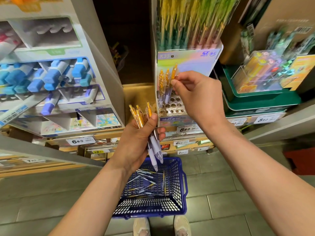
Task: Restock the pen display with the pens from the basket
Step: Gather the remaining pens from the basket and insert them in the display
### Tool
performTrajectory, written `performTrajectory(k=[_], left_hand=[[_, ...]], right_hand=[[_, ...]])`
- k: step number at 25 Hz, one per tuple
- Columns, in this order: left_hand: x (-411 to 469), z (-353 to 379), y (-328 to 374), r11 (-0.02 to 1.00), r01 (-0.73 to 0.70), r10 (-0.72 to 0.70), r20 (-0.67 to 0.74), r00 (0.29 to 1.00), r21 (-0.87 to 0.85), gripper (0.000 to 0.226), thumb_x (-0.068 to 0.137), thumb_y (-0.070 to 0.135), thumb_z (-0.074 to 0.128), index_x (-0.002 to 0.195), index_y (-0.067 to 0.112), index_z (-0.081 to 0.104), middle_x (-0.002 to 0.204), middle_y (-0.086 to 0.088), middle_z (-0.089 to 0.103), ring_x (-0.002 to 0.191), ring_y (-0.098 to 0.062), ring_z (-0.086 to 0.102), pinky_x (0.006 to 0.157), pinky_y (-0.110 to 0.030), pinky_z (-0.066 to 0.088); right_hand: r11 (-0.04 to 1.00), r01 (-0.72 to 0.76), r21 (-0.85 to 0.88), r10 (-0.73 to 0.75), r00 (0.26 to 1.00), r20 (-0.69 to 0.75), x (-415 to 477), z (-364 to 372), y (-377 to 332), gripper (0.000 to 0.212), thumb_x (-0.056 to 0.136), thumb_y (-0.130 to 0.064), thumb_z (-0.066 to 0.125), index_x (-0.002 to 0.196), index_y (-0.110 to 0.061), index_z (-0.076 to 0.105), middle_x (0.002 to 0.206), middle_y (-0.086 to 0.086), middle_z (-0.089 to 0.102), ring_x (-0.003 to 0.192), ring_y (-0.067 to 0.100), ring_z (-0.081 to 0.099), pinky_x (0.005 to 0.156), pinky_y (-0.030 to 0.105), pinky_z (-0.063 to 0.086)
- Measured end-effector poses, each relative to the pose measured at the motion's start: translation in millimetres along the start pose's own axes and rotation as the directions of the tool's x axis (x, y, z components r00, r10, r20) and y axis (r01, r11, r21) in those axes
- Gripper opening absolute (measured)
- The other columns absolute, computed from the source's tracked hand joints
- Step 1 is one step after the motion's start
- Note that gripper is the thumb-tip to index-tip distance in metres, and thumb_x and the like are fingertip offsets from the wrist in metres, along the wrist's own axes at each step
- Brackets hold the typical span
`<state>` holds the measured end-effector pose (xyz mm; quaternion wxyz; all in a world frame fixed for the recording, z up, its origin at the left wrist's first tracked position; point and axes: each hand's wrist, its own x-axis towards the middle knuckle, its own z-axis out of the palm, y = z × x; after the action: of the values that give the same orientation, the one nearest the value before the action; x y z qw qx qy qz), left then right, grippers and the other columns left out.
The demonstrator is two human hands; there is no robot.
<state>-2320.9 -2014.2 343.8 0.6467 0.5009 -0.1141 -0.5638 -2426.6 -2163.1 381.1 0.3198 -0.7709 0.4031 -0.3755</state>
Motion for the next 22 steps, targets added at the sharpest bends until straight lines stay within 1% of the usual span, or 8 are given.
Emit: performTrajectory(k=[3, 8, 10, 13, 15, 17, 19, 22], left_hand=[[0.5, 1.9, 0.6, 1.0, -0.006, 0.006, -0.004, 1.0, -0.001, 0.051, 0.087, 0.029, 0.066, 0.128, 0.0, 0.06, 0.078, -0.002, 0.074, 0.066, -0.013, 0.068, 0.066, -0.025, 0.058], [2.7, 1.1, 2.4, 1.0, -0.023, 0.023, 0.002, 1.0, 0.006, 0.034, 0.086, 0.029, 0.069, 0.111, 0.007, 0.064, 0.076, -0.002, 0.07, 0.066, -0.015, 0.066, 0.066, -0.027, 0.058], [2.7, 1.5, 2.6, 1.0, -0.021, 0.021, -0.001, 1.0, 0.002, 0.034, 0.085, 0.03, 0.07, 0.11, 0.008, 0.064, 0.076, -0.003, 0.071, 0.068, -0.015, 0.068, 0.068, -0.028, 0.059], [1.4, 2.6, 3.2, 1.0, -0.022, 0.022, 0.001, 1.0, 0.007, 0.027, 0.084, 0.03, 0.07, 0.104, 0.011, 0.067, 0.076, -0.002, 0.071, 0.07, -0.016, 0.069, 0.068, -0.028, 0.059], [0.6, 2.7, 3.4, 0.998, -0.032, 0.031, 0.027, 0.999, 0.045, 0.022, 0.085, 0.029, 0.069, 0.101, 0.013, 0.069, 0.076, -0.005, 0.071, 0.069, -0.018, 0.067, 0.067, -0.027, 0.058], [-1.1, 3.1, 3.1, 0.995, -0.038, 0.032, 0.071, 0.997, 0.096, 0.023, 0.087, 0.029, 0.068, 0.104, 0.013, 0.071, 0.078, -0.004, 0.072, 0.068, -0.017, 0.066, 0.066, -0.026, 0.057], [-2.7, 3.9, 1.2, 0.993, -0.037, 0.026, 0.106, 0.994, 0.11, 0.027, 0.089, 0.029, 0.066, 0.108, 0.011, 0.071, 0.081, -0.002, 0.075, 0.068, -0.015, 0.067, 0.066, -0.026, 0.058], [-3.7, 4.6, 0.4, 0.992, -0.046, 0.035, 0.096, 0.995, 0.115, 0.033, 0.092, 0.032, 0.065, 0.113, 0.009, 0.073, 0.093, -0.007, 0.077, 0.073, -0.015, 0.07, 0.069, -0.027, 0.059]], right_hand=[[0.989, 0.057, -0.134, -0.049, 0.997, 0.057, -4.8, 6.3, 4.7, 0.01, 0.09, -0.026, 0.075, 0.094, -0.018, 0.077, 0.078, -0.008, 0.075, 0.072, 0.001, 0.069, 0.068, 0.006, 0.051], [0.983, 0.049, -0.176, -0.037, 0.997, 0.068, -7.7, 6.8, 2.1, 0.012, 0.091, -0.028, 0.074, 0.094, -0.017, 0.078, 0.077, -0.006, 0.074, 0.069, 0.002, 0.068, 0.065, 0.006, 0.05], [0.974, 0.011, -0.225, 0.011, 0.995, 0.096, -8.4, 5.0, -1.8, 0.014, 0.091, -0.031, 0.074, 0.094, -0.017, 0.078, 0.076, -0.006, 0.074, 0.068, 0.003, 0.067, 0.065, 0.012, 0.053], [0.963, -0.147, -0.226, 0.185, 0.97, 0.157, -18.2, 0.0, -8.1, 0.02, 0.089, -0.042, 0.074, 0.086, -0.022, 0.077, 0.066, -0.014, 0.066, 0.062, -0.003, 0.062, 0.057, 0.004, 0.045], [0.95, -0.291, -0.11, 0.31, 0.912, 0.269, -27.9, -2.5, -12.4, 0.029, 0.089, -0.052, 0.069, 0.081, -0.025, 0.077, 0.07, -0.009, 0.072, 0.065, 0.0, 0.065, 0.059, 0.013, 0.05], [0.88, -0.473, 0.04, 0.402, 0.788, 0.467, -33.3, -3.4, -16.6, 0.028, 0.088, -0.056, 0.068, 0.09, -0.03, 0.079, 0.086, -0.013, 0.076, 0.08, -0.002, 0.069, 0.071, 0.022, 0.054], [0.803, -0.587, 0.103, 0.411, 0.671, 0.617, -33.0, -4.2, -17.3, 0.027, 0.088, -0.052, 0.069, 0.103, -0.031, 0.078, 0.094, -0.016, 0.077, 0.088, -0.003, 0.07, 0.077, 0.024, 0.051], [0.733, -0.661, 0.161, 0.422, 0.627, 0.655, -30.7, -2.4, -14.1, 0.03, 0.086, -0.045, 0.074, 0.108, -0.025, 0.078, 0.092, -0.011, 0.077, 0.089, 0.007, 0.07, 0.083, 0.03, 0.054]])
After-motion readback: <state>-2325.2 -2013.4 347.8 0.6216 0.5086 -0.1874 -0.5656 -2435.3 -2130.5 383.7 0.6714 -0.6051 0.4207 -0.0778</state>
